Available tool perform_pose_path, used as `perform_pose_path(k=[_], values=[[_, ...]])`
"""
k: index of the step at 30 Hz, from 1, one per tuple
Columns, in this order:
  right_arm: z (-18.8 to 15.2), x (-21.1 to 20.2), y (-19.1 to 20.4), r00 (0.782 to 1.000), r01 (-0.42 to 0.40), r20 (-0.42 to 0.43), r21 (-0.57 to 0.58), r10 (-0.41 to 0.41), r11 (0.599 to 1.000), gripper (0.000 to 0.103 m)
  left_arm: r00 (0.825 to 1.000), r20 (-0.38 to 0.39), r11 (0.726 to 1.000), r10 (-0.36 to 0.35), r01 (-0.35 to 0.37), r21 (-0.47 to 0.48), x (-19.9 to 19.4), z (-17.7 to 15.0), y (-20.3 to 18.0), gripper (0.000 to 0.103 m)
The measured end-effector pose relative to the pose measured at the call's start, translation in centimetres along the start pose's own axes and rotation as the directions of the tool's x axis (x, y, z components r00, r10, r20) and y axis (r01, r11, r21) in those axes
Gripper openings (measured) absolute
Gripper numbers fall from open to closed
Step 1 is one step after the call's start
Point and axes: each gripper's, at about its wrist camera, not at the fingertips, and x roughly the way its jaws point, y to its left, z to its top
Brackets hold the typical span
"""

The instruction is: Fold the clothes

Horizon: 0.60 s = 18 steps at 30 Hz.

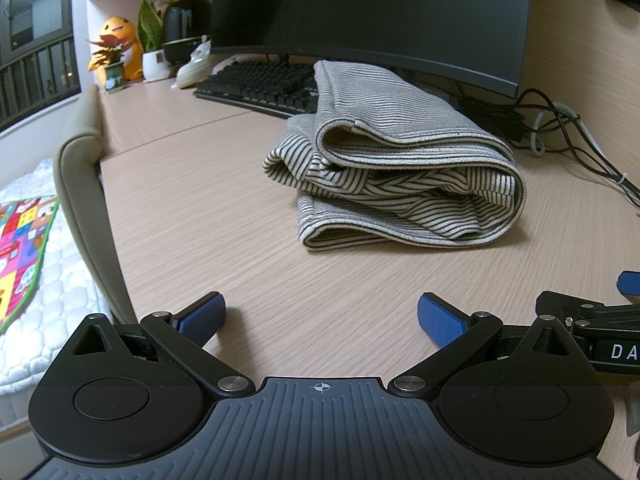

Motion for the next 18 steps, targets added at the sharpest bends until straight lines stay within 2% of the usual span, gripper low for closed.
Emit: perform_pose_path(k=[10, 18], values=[[0.1, 0.0, 0.1, 1.0, -0.007, -0.003, -0.009, 0.007, 1.0, 0.103, 1.0, -0.005, 1.0, 0.006, -0.006, -0.008, -0.1, 0.0, 0.1, 0.103], [0.3, 0.1, 0.0, 1.0, -0.015, -0.014, -0.017, 0.015, 1.0, 0.103, 0.998, -0.068, 0.999, -0.016, 0.014, -0.029, 0.1, 1.1, 0.5, 0.103]])
